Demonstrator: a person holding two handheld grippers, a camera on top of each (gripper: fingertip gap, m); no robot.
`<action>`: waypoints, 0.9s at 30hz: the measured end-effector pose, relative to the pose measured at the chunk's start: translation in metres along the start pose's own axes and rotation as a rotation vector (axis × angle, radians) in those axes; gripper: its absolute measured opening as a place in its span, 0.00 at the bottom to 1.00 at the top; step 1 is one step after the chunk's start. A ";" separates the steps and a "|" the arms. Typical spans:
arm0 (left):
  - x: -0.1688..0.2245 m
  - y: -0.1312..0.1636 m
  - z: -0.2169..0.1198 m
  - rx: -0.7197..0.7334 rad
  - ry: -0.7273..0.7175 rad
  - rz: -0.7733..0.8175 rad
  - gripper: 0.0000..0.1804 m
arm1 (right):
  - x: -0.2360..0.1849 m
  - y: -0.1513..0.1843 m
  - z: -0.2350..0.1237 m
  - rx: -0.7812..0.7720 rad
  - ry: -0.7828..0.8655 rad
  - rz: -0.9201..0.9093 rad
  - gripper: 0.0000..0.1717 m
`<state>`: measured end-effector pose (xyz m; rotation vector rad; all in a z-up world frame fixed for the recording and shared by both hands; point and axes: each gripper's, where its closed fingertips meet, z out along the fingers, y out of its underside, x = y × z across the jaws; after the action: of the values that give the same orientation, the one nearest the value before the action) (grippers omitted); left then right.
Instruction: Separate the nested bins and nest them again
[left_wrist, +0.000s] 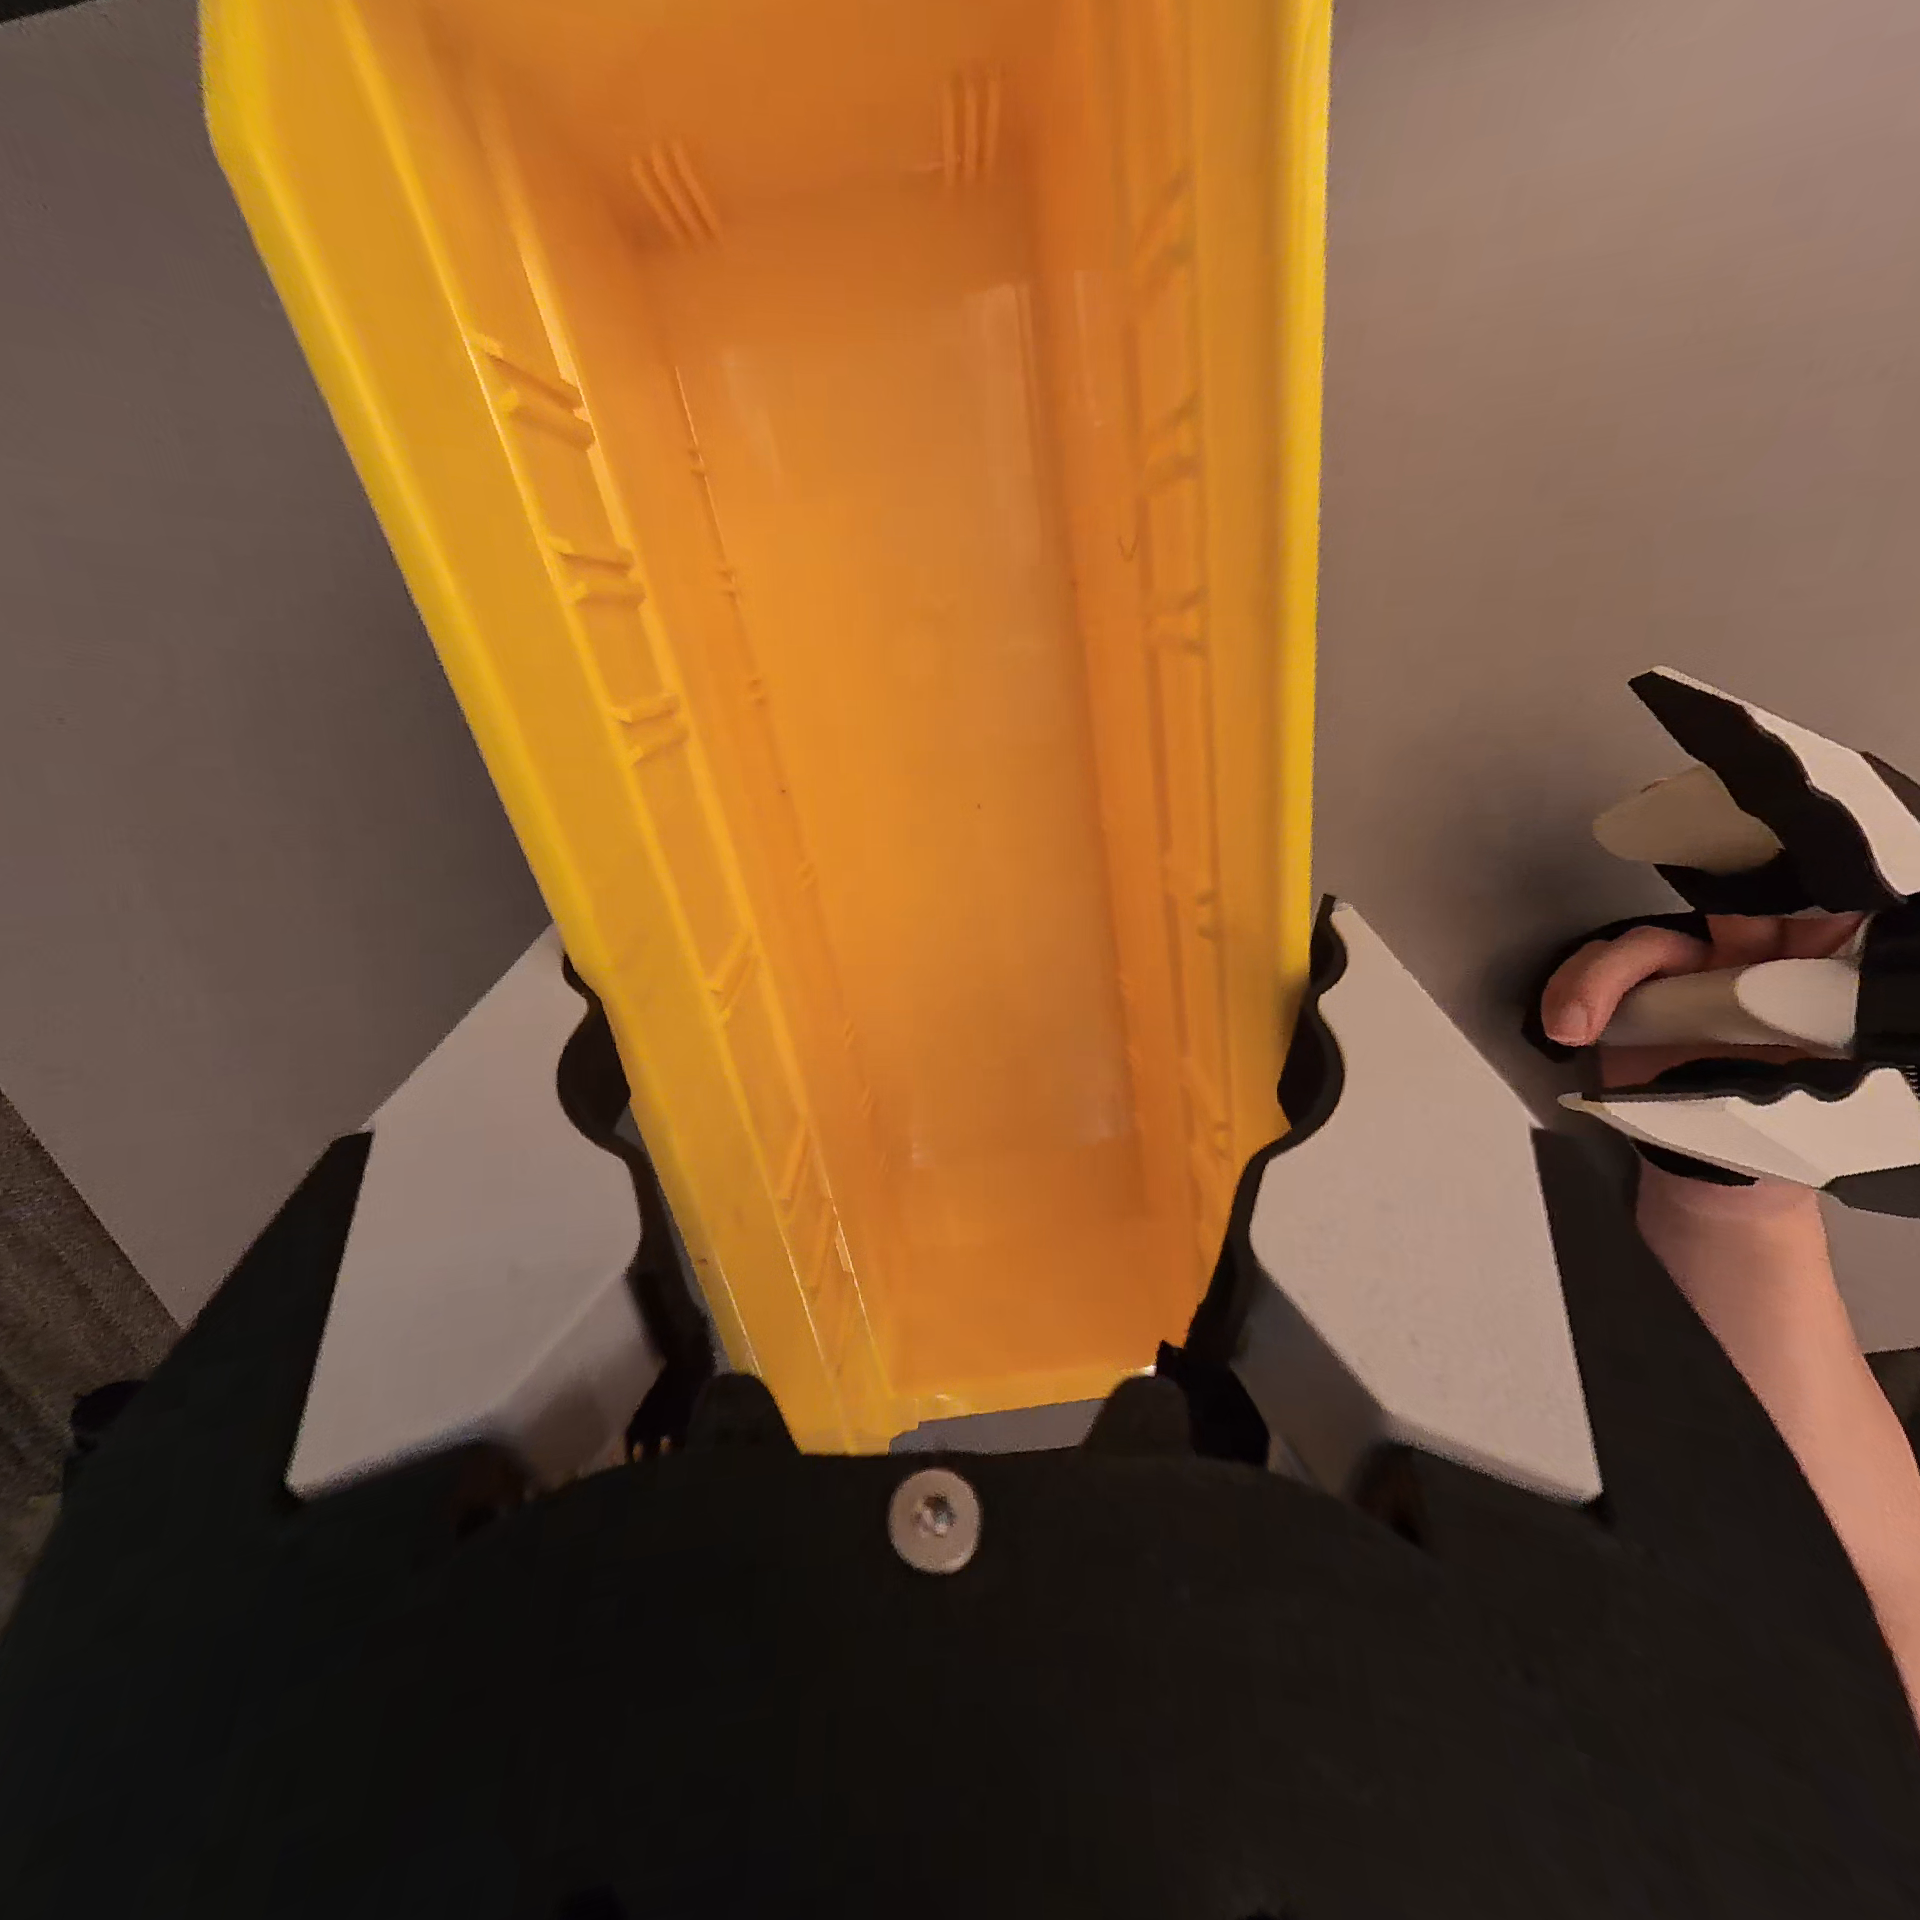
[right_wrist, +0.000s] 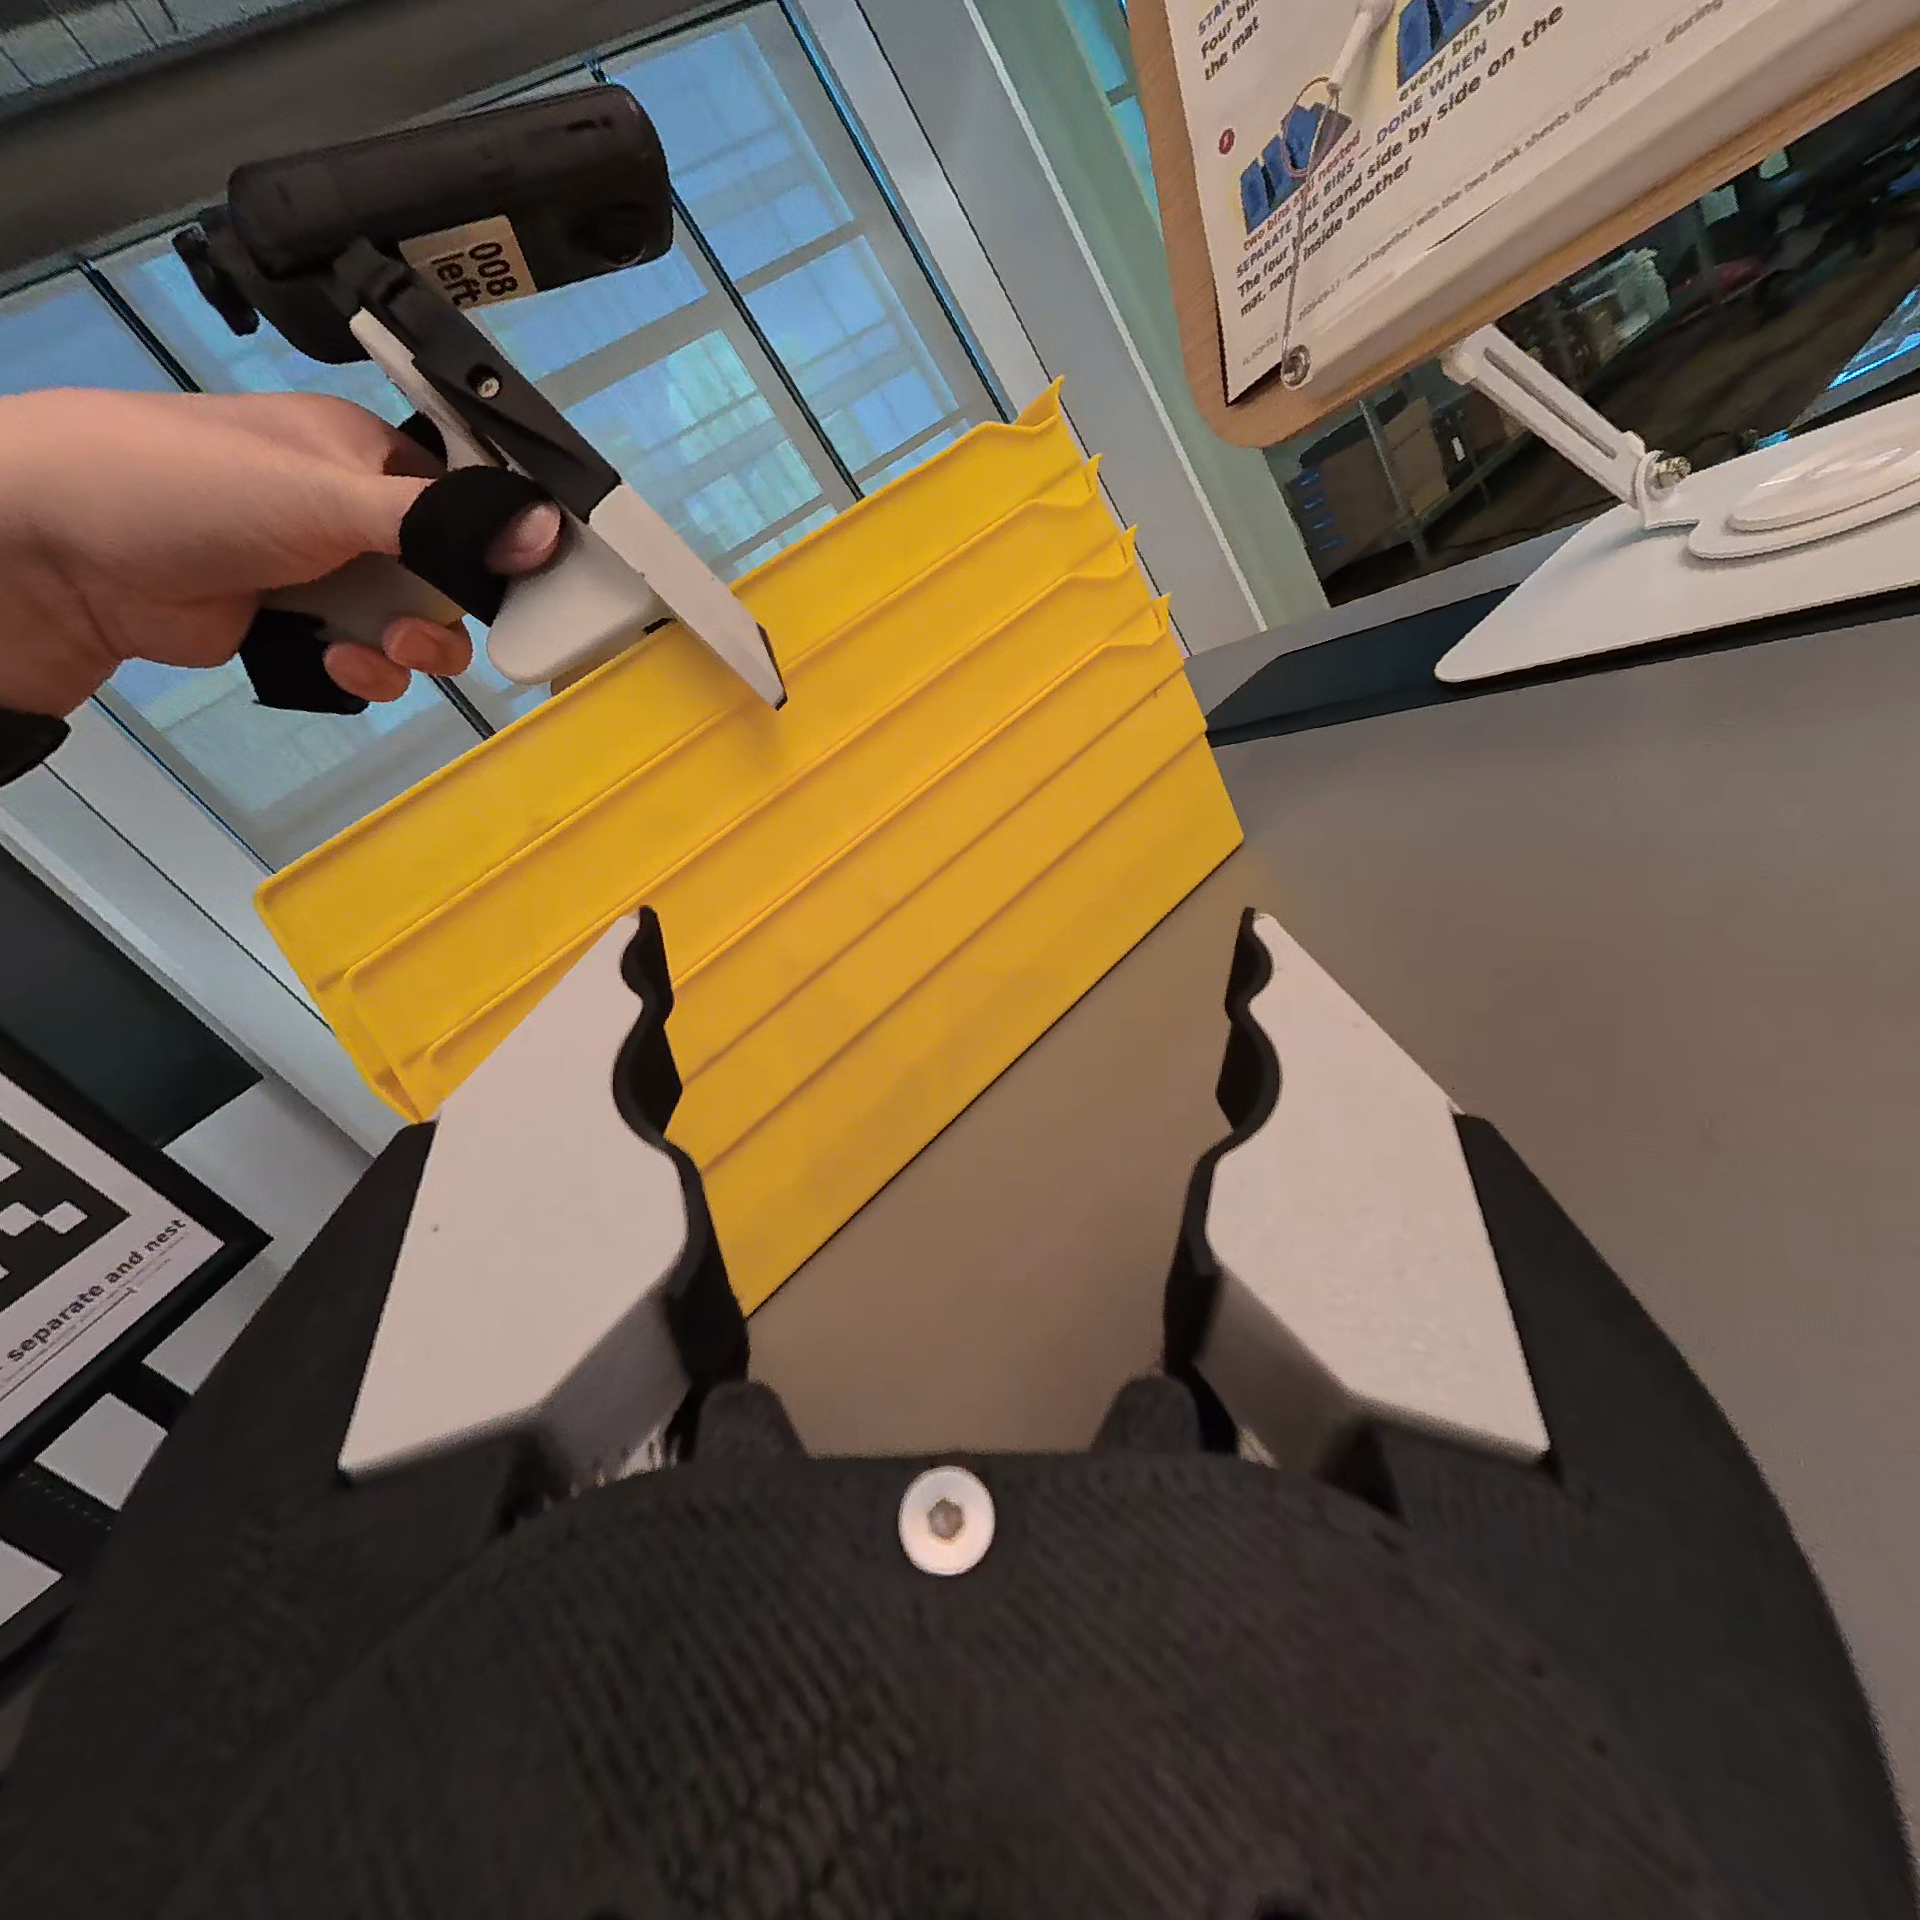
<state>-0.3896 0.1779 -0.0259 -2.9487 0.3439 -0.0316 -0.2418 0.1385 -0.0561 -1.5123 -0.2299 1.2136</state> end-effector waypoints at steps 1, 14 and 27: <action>0.000 0.000 0.000 -0.003 0.000 0.002 0.71 | 0.001 0.000 0.000 0.002 0.000 0.004 0.62; 0.000 0.001 0.001 -0.023 -0.003 -0.002 0.74 | 0.002 -0.002 -0.001 0.008 -0.011 0.042 0.59; 0.000 0.001 0.003 -0.011 -0.004 -0.006 0.79 | 0.005 -0.006 -0.003 0.032 -0.023 0.107 0.57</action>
<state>-0.3895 0.1773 -0.0293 -2.9603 0.3350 -0.0242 -0.2344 0.1421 -0.0544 -1.4994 -0.1456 1.3136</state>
